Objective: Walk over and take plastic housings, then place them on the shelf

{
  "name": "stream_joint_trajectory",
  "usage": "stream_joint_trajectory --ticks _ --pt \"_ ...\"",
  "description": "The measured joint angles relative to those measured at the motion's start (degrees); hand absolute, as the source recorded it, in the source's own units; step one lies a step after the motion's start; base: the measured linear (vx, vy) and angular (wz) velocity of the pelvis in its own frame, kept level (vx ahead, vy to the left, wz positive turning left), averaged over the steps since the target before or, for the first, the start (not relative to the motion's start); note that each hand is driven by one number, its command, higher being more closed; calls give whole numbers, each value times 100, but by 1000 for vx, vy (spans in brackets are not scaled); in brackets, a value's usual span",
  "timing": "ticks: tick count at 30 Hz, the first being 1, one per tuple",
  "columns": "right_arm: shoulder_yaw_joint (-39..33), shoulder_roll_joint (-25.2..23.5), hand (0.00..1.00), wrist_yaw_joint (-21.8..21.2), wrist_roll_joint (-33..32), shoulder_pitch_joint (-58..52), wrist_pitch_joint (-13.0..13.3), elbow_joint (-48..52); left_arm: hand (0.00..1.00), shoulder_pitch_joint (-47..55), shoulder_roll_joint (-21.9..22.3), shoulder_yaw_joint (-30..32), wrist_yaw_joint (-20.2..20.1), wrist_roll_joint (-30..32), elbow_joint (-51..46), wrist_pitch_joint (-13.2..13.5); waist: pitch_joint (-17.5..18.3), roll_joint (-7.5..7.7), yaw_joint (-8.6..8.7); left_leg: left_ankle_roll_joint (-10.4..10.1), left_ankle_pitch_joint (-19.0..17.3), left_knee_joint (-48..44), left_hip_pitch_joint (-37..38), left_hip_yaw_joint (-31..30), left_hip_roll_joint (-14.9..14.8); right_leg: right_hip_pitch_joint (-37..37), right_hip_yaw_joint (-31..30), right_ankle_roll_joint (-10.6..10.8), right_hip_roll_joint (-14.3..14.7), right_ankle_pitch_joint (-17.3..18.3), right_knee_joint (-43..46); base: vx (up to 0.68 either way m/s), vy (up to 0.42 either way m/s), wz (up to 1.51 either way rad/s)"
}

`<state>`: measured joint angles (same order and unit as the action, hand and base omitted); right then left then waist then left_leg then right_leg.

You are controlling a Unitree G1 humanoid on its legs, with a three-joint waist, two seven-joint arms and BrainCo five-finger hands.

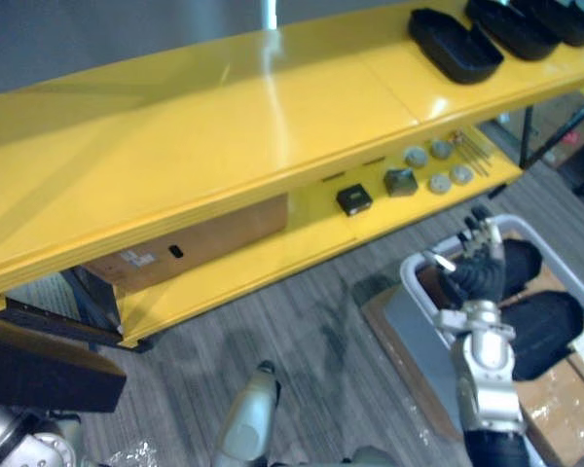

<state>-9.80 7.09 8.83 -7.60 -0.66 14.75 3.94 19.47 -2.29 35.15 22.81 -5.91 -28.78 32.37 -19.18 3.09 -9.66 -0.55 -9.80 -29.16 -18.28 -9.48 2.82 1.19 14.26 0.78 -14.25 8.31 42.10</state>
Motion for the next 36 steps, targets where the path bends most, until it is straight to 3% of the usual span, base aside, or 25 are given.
stream_joint_trajectory --ticks 2,4,7,9,11,12,13,14,15,18,20,23,25,29,34,36 --pt "0 -22 0 -30 4 168 160 -78 100 -159 -197 -2 -5 -20 5 -35 1 -39 68 131 6 240 301 -122 -25 -192 -289 248 170 813 -245 190 86 14" --pt "-60 32 0 -33 6 257 230 -78 100 -383 -297 -17 9 -51 49 -151 85 -150 137 160 -18 374 434 -260 -52 -527 -607 257 434 975 -911 173 67 21" --pt "-187 115 0 -6 23 214 241 -66 100 -612 -411 -79 5 -79 149 -265 155 -282 301 132 -93 393 567 -581 -57 -948 -1274 344 720 896 -1363 171 -16 63" --pt "-306 118 0 43 49 -86 236 163 100 -672 -422 -431 -36 -259 215 -287 214 -402 439 8 -225 394 818 -1097 2 -1009 -1911 469 898 750 -1614 262 -186 115" --pt "-378 119 0 132 48 -357 235 637 100 -661 -414 -665 -156 -334 168 -290 381 -321 426 -122 -381 399 922 -1427 69 -997 -2055 485 884 603 -1723 225 -302 122" --pt "-379 116 0 150 50 -418 247 970 100 -515 -432 -665 -278 -397 9 -310 520 -142 407 -222 -520 413 904 -1293 57 -890 -1922 411 716 527 -1961 231 -420 125" --pt "-385 127 0 177 50 -423 276 1205 100 -412 -468 -664 -376 -490 -153 -321 653 85 404 -315 -575 390 839 -967 -38 -778 -1785 710 579 351 -2160 241 -552 126" --pt "-486 253 0 231 47 -413 309 1349 100 -363 -300 -802 -475 -490 -205 -315 747 -31 443 -432 -582 247 818 -799 -328 -672 -1433 688 648 443 -2041 189 -433 103" --pt "-591 375 0 276 44 -352 348 1405 100 -182 -172 -934 -566 -497 -297 -332 918 -170 376 -533 -572 345 826 -674 -625 -626 -1255 598 796 498 -2029 189 -392 77" --pt "-646 535 0 420 51 -56 389 1211 100 -127 -154 -1102 -567 -536 -339 -320 1105 -446 401 -797 -121 1007 806 -206 -939 -585 -847 490 855 494 -2119 224 -259 64" --pt "-672 532 0 476 51 -40 390 988 100 -296 -172 -1289 -570 -511 -339 -283 1111 -531 451 -805 154 1302 823 210 -1000 -462 -622 488 811 487 -2243 177 -135 72" --pt "-810 522 0 420 48 -96 395 843 100 -525 -199 -1432 -625 -510 -290 -259 1065 -490 603 -787 415 1704 1085 364 -1005 -195 -324 488 763 486 -2259 146 -69 59" --pt "-935 524 0 366 52 -95 453 843 100 -593 -255 -1547 -609 -462 -124 -275 1015 -387 607 -781 478 1910 1289 404 -1008 -65 -332 488 755 486 -2250 104 -37 14" --pt "-1001 519 0 354 57 -78 541 846 100 -604 -552 -1733 -578 -197 106 -495 925 -243 674 -780 480 2070 1445 708 -1013 -120 -543 496 696 482 -2262 55 7 -21" --pt "-1036 469 0 215 -18 -352 632 885 100 -1056 -896 -2214 -800 2 300 -614 825 -271 911 -765 489 2195 1665 1048 -964 -122 -830 529 618 451 -2277 -4 42 -31" --pt "-1031 441 0 91 -88 -482 673 918 100 -1585 -1152 -2536 -816 35 617 -861 735 -300 1036 -732 512 2299 1818 1282 -965 -150 -1023 529 618 451 -2277 -47 21 -40"
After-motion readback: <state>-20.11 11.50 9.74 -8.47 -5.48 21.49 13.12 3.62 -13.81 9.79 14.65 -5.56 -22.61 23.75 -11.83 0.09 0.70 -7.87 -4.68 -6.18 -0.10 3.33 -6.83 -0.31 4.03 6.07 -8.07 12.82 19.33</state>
